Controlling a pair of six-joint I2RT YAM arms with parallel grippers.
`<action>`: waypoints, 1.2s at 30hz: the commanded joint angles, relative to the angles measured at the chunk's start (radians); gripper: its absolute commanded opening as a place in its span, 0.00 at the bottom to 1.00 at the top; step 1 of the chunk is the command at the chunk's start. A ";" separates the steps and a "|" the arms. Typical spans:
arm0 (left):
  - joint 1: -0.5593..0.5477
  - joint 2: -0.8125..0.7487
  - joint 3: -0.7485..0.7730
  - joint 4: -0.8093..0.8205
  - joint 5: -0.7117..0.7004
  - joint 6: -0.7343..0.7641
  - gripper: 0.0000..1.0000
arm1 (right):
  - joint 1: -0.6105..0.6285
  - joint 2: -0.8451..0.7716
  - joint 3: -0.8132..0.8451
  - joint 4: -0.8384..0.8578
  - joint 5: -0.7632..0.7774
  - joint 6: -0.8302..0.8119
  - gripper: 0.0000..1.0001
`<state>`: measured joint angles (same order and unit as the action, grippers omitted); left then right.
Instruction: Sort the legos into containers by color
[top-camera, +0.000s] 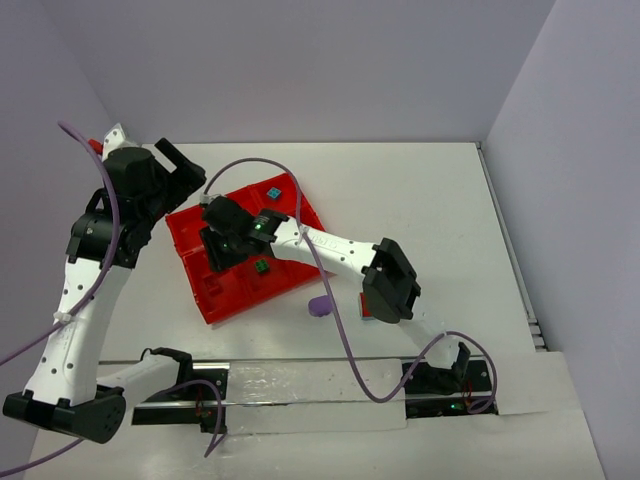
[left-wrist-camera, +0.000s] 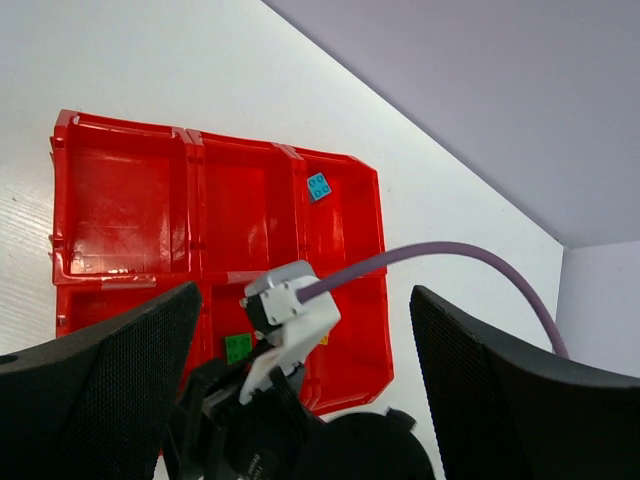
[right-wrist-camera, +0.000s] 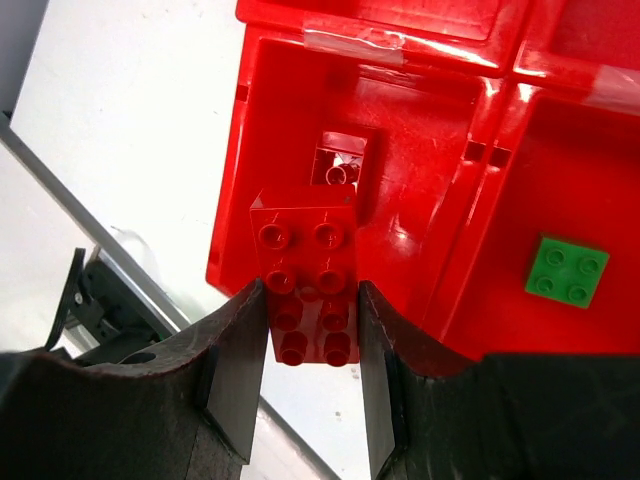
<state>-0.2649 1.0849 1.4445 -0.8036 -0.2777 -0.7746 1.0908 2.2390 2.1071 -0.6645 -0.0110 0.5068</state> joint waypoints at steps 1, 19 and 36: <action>0.007 -0.008 0.020 0.032 0.020 -0.001 0.93 | 0.006 0.023 0.081 -0.018 -0.012 -0.005 0.52; 0.007 -0.033 -0.028 0.041 0.006 0.034 0.93 | -0.029 -0.432 -0.363 0.052 0.181 -0.024 0.75; 0.004 -0.016 -0.143 0.159 0.114 0.040 0.93 | -0.474 -1.114 -1.293 -0.039 0.226 0.112 0.91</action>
<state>-0.2646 1.0635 1.3039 -0.7206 -0.2136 -0.7395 0.6181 1.1354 0.8695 -0.6986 0.2484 0.5974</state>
